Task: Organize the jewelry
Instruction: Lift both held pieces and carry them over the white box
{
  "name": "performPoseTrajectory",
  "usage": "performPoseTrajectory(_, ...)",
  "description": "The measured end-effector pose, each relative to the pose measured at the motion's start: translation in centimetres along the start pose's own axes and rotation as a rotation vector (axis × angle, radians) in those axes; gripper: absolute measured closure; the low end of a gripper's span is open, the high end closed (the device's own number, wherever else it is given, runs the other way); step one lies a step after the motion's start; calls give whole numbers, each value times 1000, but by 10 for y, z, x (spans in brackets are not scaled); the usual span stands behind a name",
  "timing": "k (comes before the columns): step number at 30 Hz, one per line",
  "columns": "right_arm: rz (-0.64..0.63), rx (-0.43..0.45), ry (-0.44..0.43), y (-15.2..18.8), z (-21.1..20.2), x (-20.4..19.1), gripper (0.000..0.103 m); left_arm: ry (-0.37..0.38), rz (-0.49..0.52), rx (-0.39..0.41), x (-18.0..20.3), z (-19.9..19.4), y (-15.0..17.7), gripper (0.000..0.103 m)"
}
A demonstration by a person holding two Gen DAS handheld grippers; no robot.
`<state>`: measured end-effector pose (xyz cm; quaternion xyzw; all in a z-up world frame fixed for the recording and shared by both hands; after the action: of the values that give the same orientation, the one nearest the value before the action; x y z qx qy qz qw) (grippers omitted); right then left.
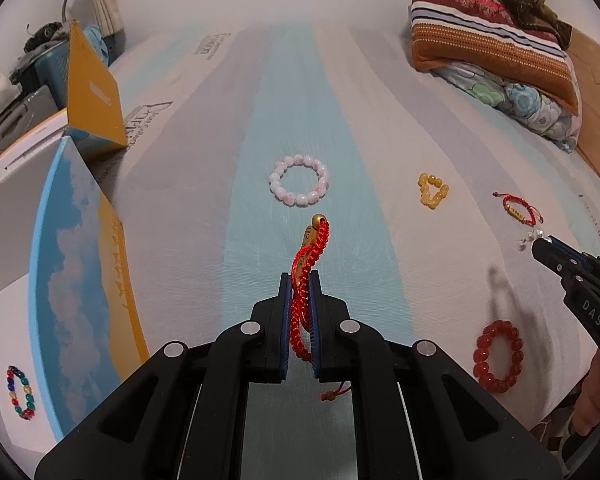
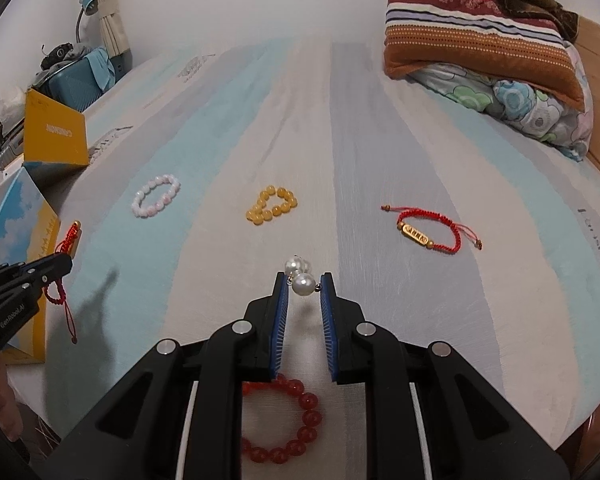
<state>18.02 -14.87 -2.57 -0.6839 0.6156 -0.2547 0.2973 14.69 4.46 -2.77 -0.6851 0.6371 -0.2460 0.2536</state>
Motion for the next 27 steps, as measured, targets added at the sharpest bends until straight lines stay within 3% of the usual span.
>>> performPoseTrajectory(11, -4, 53, 18, -23, -31, -18, 87, -9, -21, 43, -5, -32, -7, 96)
performPoseTrajectory(27, -30, 109, -32, -51, -75, -67, 87, -45, -59, 121, -30, -88, -19, 96)
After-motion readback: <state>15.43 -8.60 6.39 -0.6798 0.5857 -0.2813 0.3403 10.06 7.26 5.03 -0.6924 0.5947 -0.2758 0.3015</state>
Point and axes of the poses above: each gripper's, at about its wrist camera, not at the fingertips, and z roughly the way its jaws point, x to its right, y to its underside, the point moved 1 cm from there along z, roughly the way its jaws point, and after that the axes turned 4 degrees about x, right-handed, at the moved point
